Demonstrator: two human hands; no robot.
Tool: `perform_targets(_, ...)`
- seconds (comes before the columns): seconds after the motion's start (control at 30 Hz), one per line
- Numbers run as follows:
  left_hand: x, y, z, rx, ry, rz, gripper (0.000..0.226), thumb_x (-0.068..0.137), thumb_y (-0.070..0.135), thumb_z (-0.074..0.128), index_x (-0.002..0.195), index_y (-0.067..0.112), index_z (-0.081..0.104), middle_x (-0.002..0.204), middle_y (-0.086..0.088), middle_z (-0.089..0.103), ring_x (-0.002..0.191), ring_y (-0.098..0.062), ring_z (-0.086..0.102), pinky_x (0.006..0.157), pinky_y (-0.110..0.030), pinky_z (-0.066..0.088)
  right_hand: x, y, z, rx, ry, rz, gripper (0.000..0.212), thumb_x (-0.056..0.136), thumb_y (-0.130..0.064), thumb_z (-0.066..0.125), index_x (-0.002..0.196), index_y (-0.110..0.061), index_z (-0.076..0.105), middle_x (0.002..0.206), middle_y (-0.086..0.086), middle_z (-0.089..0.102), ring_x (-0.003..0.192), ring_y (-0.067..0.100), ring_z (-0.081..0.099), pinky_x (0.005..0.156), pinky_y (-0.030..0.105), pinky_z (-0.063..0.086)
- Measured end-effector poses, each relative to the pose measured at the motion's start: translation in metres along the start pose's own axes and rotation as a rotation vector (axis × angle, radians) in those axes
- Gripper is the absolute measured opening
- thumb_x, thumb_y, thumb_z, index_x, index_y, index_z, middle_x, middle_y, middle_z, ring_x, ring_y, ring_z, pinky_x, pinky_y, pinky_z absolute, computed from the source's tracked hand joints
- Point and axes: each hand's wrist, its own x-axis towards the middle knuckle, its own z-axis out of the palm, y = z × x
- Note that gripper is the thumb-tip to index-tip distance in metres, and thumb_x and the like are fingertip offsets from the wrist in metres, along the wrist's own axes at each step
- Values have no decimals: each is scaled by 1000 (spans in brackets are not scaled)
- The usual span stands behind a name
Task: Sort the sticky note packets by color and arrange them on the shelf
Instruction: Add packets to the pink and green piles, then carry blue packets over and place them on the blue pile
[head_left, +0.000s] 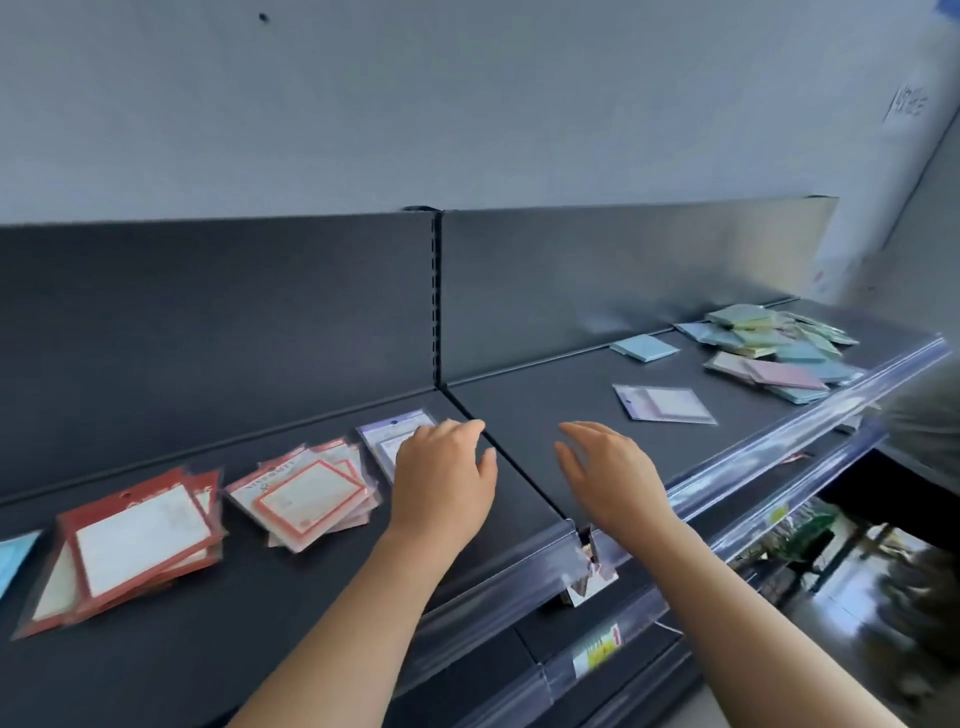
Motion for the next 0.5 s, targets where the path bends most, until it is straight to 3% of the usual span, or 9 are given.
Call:
perform_targets(0.27,57,53,68,26,-123,-2,37,98,33,45,130,18,55,116,1,63,108,-24,53,92,-32,39,55,115,-8,-22,-8,106,28,95,-20,49,105,0,65,114,13,64,109,31,55,88,40,44)
perform_targets(0.4,83,78,104,29,-176,-89,37,99,34,45,131,17,53,118,0,61,110,-23,51,94,-33,40,94,183,-8,-58,-113,143,30,97,-21,45,110,0,61,120,16,57,116,34,49,93,40,42)
perform_targets(0.5,103,97,130,-16,-221,-190,37,98,35,46,126,13,54,121,-3,59,114,-24,49,92,-34,43,115,222,-4,-36,-218,145,24,97,-20,38,86,-7,55,97,7,54,108,33,53,81,33,41)
